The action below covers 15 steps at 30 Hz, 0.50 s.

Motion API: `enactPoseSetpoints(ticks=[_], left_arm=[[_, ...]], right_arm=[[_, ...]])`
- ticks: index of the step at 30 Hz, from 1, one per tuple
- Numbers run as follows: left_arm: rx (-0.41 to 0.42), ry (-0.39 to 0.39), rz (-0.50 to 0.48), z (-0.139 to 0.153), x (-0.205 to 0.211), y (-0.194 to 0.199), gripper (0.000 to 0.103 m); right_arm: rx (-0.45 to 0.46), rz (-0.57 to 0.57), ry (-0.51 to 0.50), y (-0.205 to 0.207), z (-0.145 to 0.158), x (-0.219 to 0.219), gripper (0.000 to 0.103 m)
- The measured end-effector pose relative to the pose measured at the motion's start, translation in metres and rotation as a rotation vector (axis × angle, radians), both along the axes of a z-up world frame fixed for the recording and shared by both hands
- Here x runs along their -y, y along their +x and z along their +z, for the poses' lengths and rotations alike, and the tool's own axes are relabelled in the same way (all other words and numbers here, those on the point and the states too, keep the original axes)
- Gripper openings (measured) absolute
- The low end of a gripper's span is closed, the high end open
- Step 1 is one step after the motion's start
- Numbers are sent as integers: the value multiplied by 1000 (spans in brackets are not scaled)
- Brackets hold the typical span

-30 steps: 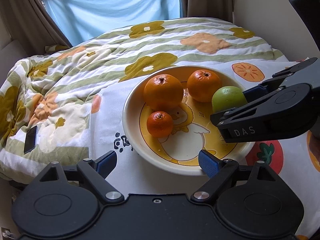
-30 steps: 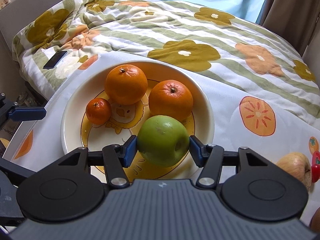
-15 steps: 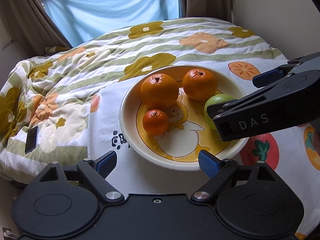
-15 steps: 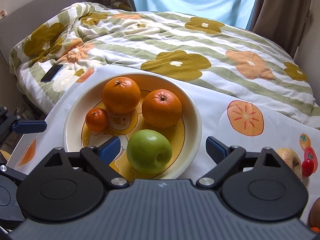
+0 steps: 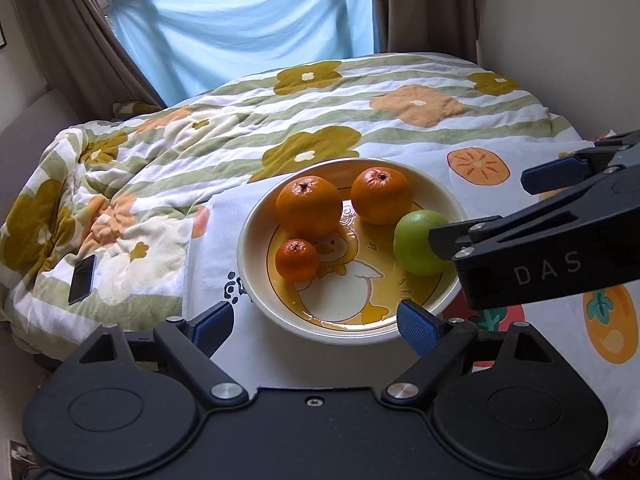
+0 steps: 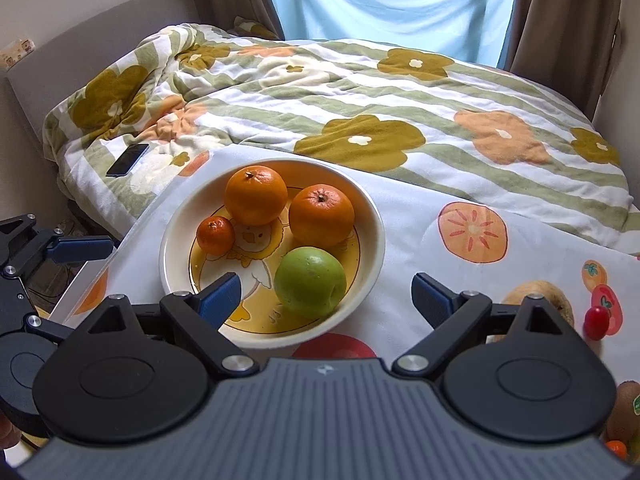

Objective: Organize fruits
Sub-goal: 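Move both tools back toward the remaining fruit on the sheet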

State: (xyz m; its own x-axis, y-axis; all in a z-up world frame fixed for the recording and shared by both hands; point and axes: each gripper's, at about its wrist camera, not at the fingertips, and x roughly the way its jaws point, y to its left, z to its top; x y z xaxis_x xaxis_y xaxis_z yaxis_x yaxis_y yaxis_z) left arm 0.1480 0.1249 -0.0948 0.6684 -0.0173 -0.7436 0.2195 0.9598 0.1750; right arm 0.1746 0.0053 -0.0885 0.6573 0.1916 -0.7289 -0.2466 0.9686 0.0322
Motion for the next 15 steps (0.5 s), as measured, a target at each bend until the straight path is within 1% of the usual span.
enactPoseSetpoints(ticks=[2, 6, 10, 15], left_arm=[[13, -15, 24, 6, 4, -9, 92], [38, -20, 51, 19, 19, -28, 92], [77, -20, 51, 34, 42, -48, 92], [116, -50, 35, 50, 77, -74, 92]], right_arm=[[10, 4, 9, -10, 7, 10, 103], [32, 2, 24, -32, 19, 35, 103], [57, -14, 32, -54, 33, 66, 103], [80, -46, 36, -84, 48, 110, 103]])
